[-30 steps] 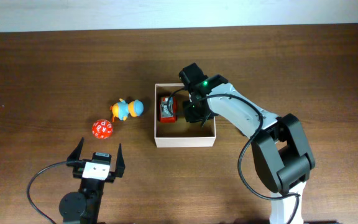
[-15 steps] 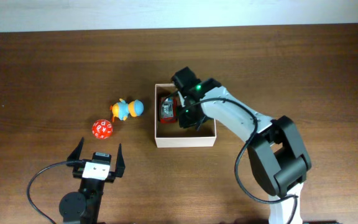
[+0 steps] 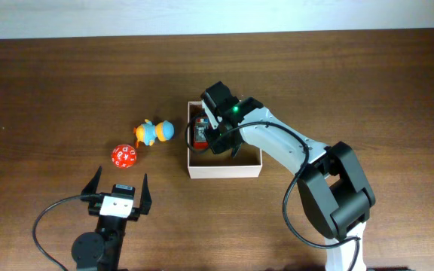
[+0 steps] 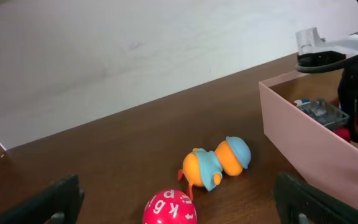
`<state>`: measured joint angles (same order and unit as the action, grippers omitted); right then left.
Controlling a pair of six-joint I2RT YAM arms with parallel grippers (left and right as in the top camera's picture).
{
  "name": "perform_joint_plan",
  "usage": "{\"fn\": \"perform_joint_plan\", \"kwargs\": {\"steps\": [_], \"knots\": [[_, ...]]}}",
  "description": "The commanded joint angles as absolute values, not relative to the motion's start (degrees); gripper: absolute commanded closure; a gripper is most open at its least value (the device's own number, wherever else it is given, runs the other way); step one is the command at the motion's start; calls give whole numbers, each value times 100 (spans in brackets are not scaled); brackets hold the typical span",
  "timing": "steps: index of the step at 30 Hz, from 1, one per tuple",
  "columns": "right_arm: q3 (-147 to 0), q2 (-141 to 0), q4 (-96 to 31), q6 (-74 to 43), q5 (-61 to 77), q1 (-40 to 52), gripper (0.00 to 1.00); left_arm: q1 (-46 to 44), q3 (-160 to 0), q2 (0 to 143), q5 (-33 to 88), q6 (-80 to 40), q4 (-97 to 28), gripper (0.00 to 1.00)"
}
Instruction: Pack container
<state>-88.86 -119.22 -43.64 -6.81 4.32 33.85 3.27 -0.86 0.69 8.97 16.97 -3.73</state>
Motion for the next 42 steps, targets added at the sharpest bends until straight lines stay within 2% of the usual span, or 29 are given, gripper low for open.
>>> {"fn": "perform_joint_plan", "kwargs": {"steps": [1, 7, 23, 34, 42], "knots": [[-8842, -11933, -4250, -316, 211, 3363, 66, 298, -49, 30, 873, 1765, -384, 1], [-8842, -11933, -4012, 27, -119, 3361, 62, 298, -49, 30, 873, 1765, -381, 1], [-8840, -11933, -3874, 263, -89, 2770, 62, 298, -49, 30, 873, 1765, -381, 1], [-8847, -11931, -3857, 303, -43, 2773, 62, 298, -49, 30, 873, 1765, -381, 1], [-9524, -11931, -4552, 410, 563, 2788, 62, 298, -49, 30, 873, 1765, -381, 1]]}}
